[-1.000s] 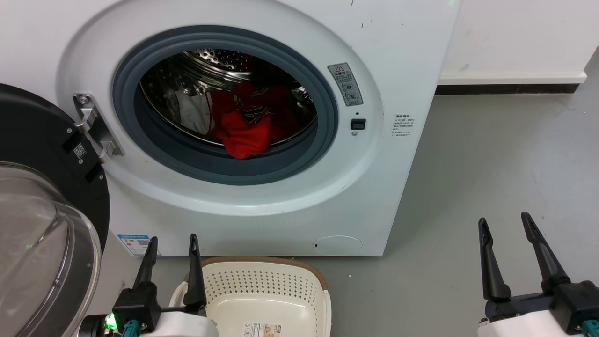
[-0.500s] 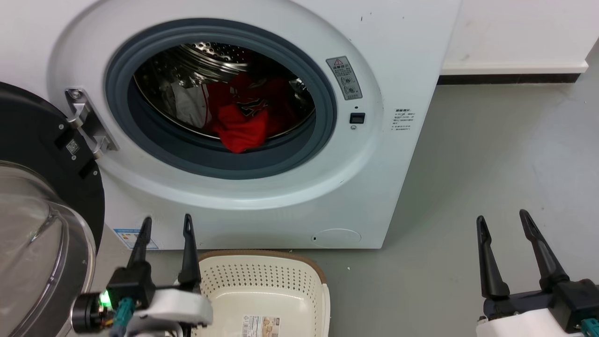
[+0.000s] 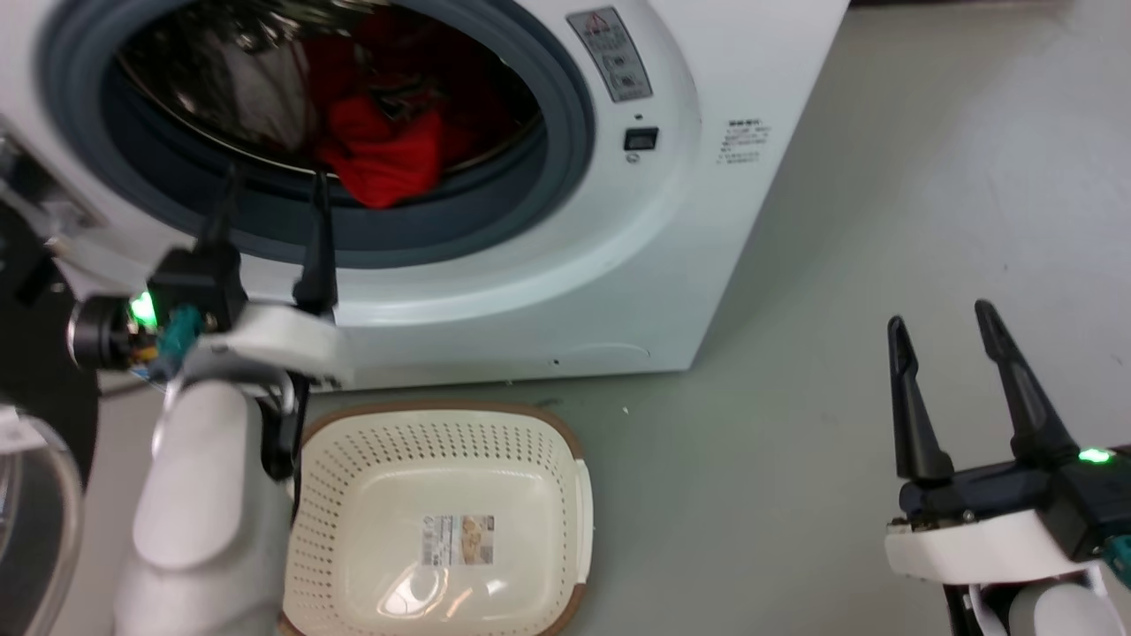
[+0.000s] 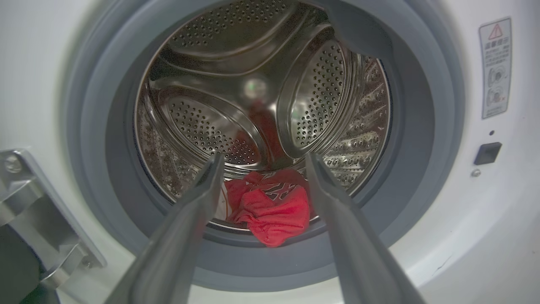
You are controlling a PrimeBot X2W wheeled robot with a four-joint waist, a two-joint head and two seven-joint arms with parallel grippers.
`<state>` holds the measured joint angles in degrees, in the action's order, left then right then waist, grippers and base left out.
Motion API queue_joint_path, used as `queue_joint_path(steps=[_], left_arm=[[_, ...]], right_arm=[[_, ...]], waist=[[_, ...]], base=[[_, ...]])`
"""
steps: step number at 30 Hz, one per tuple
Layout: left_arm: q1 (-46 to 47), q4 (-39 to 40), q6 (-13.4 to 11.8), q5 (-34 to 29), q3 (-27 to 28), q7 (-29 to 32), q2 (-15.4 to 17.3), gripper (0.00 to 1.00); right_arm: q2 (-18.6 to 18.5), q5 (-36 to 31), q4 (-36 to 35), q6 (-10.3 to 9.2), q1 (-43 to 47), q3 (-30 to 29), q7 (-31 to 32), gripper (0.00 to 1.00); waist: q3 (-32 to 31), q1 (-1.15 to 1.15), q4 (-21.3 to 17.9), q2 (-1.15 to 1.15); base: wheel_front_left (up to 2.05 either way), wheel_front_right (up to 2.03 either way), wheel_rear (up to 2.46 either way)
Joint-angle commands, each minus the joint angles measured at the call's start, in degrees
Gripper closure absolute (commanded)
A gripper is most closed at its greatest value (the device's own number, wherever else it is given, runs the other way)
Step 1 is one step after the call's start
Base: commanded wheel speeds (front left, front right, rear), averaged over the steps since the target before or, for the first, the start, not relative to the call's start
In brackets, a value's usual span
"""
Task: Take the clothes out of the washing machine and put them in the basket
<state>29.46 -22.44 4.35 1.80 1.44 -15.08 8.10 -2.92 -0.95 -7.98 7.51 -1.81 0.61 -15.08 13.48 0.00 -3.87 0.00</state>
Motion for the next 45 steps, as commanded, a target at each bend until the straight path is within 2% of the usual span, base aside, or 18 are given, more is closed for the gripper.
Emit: queue_joint_path(steps=[1,11,16,23,27,33,39,45], left_arm=[[2.9,-1.7,0.3,-0.6,-0.3,-0.1,0.9,0.0],[25.4,-23.0,1.1,-3.5,-2.7,1.1,6.8,0.0],[36.6,-32.1,2.1,-4.2,-4.5,5.6,9.2,0.0],[48.9,-40.7,3.0,-4.5,-8.0,15.7,11.3,0.0],[53.8,-44.3,3.0,-4.0,-9.5,21.8,12.3,0.0],[58.1,-47.5,3.0,-2.0,-11.4,27.7,12.4,0.0],[59.8,-49.2,3.1,-1.2,-12.2,31.3,12.5,0.0],[59.3,-50.1,3.1,-0.5,-12.9,32.2,12.1,0.0]], right_arm=[[0.1,0.7,-0.4,-0.04,-1.6,-0.1,-0.1,0.0],[0.1,3.2,-1.2,-0.04,-6.5,1.1,-0.1,0.0],[0.1,4.9,-1.7,-0.04,-9.2,1.3,-0.1,0.0],[0.1,7.1,-2.3,-0.04,-11.8,0.9,-0.1,0.0],[0.1,7.9,-2.4,-0.04,-12.8,1.0,-0.1,0.0],[0.1,9.1,-2.6,-0.04,-14.0,0.8,-0.1,0.0],[0.1,9.8,-2.5,-0.04,-14.2,0.8,-0.1,0.0],[0.1,10.0,-2.3,-0.04,-13.8,1.6,-0.1,0.0]], waist=[[4.1,0.0,-2.8,0.0],[13.7,0.0,-7.1,0.0],[18.4,0.0,-9.1,0.0],[23.7,0.0,-11.1,0.0],[26.2,0.0,-11.9,0.0],[29.2,0.0,-12.4,0.0],[30.7,0.0,-12.4,0.0],[30.8,0.0,-12.3,0.0]], base=[[0.0,0.0,0.0],[0.0,0.0,0.0],[0.0,0.0,0.0],[0.0,0.0,0.0],[0.0,0.0,0.0],[0.0,0.0,0.0],[0.0,0.0,0.0],[0.0,0.0,0.0]])
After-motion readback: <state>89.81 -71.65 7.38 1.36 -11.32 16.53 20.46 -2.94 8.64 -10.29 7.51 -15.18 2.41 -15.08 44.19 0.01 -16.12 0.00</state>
